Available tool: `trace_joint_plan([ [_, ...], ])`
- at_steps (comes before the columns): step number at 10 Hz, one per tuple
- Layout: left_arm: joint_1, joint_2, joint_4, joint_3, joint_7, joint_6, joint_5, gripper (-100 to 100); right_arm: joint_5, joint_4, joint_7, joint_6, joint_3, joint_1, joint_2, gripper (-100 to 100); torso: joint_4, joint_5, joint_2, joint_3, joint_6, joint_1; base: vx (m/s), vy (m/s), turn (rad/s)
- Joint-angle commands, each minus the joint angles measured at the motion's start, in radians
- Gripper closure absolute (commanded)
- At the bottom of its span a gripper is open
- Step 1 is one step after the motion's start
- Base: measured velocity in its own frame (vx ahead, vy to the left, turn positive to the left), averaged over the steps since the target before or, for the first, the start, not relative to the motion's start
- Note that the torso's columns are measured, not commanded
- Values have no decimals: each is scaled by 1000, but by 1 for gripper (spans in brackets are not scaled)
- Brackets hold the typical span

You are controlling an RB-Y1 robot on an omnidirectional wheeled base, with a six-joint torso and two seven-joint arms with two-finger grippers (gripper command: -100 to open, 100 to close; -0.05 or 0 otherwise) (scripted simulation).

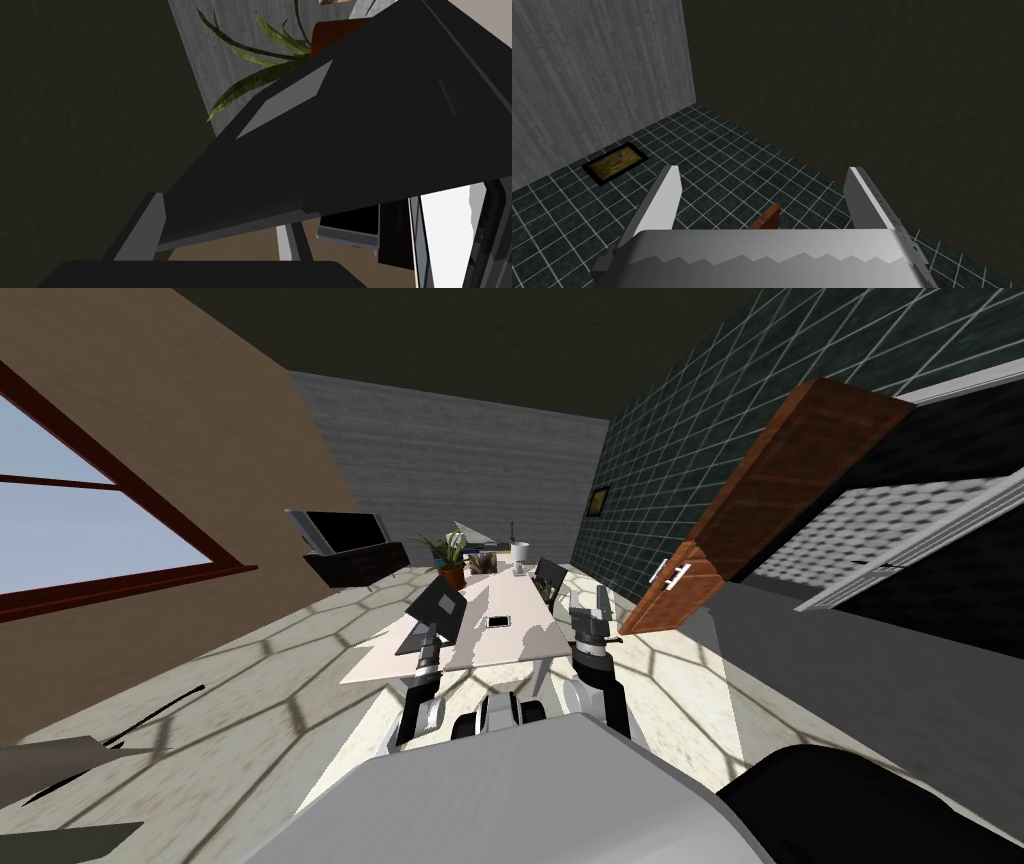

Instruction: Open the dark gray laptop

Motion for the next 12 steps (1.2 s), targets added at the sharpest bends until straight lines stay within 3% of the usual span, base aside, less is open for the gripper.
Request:
trace_joint_plan([
  [1, -6, -3, 26, -15, 54, -14, 77, 100, 0, 0, 0, 0, 0, 0, 0, 0, 0, 0, 1, 1, 0, -1, 18, 19, 41],
  [8, -20, -8, 87, -49, 182, -47, 255, 100, 0, 0, 0, 0, 0, 0, 0, 0, 3, -2, 5, 3, -1, -1, 12, 10, 25],
  [9, -16, -8, 81, -45, 167, -38, 238, 100, 0, 0, 0, 0, 0, 0, 0, 0, 3, -2, 5, 3, -1, -1, 5, 6, 6],
  [10, -11, -8, 92, -63, 210, -49, 291, 100, 0, 0, 0, 0, 0, 0, 0, 0, 3, -2, 5, 3, 0, -2, 12, 11, 19],
  [11, -36, -7, 65, -64, 150, -2, 299, -100, 0, 0, 0, 0, 0, 0, 0, 0, 3, -1, 4, 3, -1, -1, -29, 21, 80],
  [12, -49, -7, 54, -68, 130, 18, 315, -100, 0, 0, 0, 0, 0, 0, 0, 0, 1, 0, 4, 3, 0, 0, -78, 8, 51],
])
